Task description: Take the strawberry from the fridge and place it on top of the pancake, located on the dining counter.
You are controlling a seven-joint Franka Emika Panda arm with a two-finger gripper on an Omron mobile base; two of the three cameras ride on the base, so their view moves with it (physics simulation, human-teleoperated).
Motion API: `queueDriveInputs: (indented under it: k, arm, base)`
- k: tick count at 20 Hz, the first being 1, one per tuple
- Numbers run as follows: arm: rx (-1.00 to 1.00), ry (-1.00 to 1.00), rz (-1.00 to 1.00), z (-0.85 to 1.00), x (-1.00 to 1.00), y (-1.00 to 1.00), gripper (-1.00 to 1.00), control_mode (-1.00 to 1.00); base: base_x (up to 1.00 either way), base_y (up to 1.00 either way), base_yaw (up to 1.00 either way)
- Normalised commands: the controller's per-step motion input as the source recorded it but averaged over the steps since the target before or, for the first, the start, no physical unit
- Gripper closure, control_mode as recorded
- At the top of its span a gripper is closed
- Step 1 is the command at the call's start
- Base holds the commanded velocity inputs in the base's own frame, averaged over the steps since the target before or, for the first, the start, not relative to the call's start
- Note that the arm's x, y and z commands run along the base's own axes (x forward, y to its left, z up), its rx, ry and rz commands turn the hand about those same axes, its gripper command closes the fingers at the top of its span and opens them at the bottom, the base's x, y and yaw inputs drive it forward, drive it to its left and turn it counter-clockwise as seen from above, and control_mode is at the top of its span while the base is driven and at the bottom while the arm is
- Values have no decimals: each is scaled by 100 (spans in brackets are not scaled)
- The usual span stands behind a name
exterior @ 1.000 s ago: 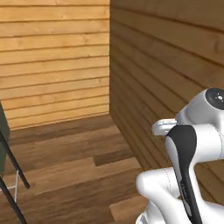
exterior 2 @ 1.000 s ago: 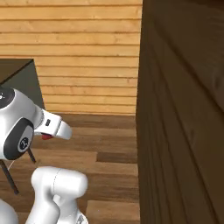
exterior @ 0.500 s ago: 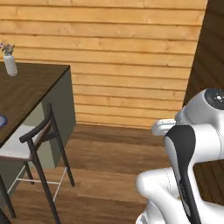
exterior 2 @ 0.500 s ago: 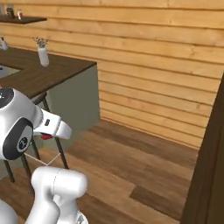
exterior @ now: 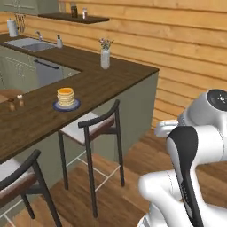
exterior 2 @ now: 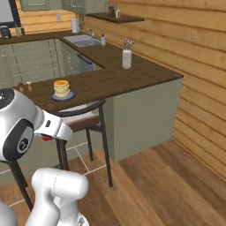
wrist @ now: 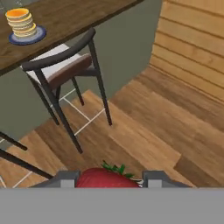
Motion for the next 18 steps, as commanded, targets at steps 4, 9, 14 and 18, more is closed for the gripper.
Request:
queueDriveInputs:
  k: [4,9,14,18]
  arm:
    - [0,0,0,0,0,0,100,100]
    - [0,0,0,0,0,0,100,100]
    - [0,0,0,0,0,0,100,100]
    - [0,0,0,0,0,0,100,100]
  base:
    - [68,-4,91]
    - [70,-46,52]
    - [80,-77,35]
    - [97,-50,46]
